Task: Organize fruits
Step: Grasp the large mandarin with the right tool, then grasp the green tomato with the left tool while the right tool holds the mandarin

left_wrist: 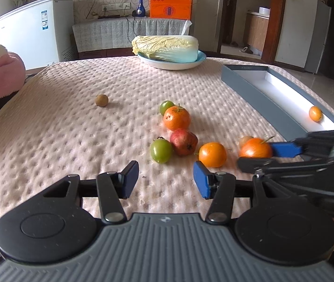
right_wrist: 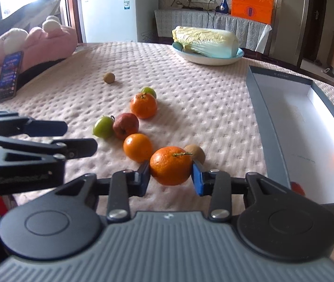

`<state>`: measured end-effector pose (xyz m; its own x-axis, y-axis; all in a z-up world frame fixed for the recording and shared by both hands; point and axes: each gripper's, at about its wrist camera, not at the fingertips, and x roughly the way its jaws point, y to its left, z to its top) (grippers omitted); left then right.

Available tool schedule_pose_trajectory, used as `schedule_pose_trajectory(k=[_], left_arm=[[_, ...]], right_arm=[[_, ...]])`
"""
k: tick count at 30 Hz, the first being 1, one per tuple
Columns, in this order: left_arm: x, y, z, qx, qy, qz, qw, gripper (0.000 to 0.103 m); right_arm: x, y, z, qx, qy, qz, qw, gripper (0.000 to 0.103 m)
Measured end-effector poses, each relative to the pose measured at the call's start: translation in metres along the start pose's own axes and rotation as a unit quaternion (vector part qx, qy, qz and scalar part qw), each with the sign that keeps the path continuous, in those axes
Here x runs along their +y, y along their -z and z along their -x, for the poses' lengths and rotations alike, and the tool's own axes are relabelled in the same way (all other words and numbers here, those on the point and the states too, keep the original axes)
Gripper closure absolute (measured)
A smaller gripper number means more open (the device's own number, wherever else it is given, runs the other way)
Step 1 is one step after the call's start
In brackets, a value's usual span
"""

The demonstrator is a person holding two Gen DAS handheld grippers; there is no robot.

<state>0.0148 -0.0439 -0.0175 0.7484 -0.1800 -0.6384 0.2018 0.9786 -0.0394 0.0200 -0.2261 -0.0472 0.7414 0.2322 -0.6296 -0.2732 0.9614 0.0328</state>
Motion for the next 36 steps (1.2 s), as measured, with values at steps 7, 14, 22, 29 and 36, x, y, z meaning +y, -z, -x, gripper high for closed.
schedule_pose_trajectory(k=[7, 14, 22, 29, 36], left_arm=[[-0.003, 0.0, -0.012, 0.003, -0.007, 0.002, 1.0, 0.045], [-0.006, -0.002, -0.025, 0.004, -0.011, 0.01, 0.9999, 0.045], [-0.001, -0.004, -0.038, 0.006, -0.022, 0.021, 0.9995, 0.047], [0.013, -0.008, -0.046, 0.004, -0.023, 0.046, 0.9987, 0.052], [0.01, -0.01, -0.053, 0.0, -0.017, 0.043, 0.9989, 0.054]], right_arm=[[-0.009, 0.002, 0.028, -0.018, -0.018, 0.011, 1.0, 0.063], [-0.024, 0.006, 0.043, -0.024, -0.015, 0.005, 1.0, 0.063], [-0.027, 0.007, 0.049, -0.027, -0.021, 0.007, 0.999, 0.063], [-0.023, 0.006, 0.046, -0.026, -0.029, 0.011, 0.999, 0.063], [-0.017, 0.005, 0.042, -0.022, -0.034, 0.019, 0.999, 0.063]])
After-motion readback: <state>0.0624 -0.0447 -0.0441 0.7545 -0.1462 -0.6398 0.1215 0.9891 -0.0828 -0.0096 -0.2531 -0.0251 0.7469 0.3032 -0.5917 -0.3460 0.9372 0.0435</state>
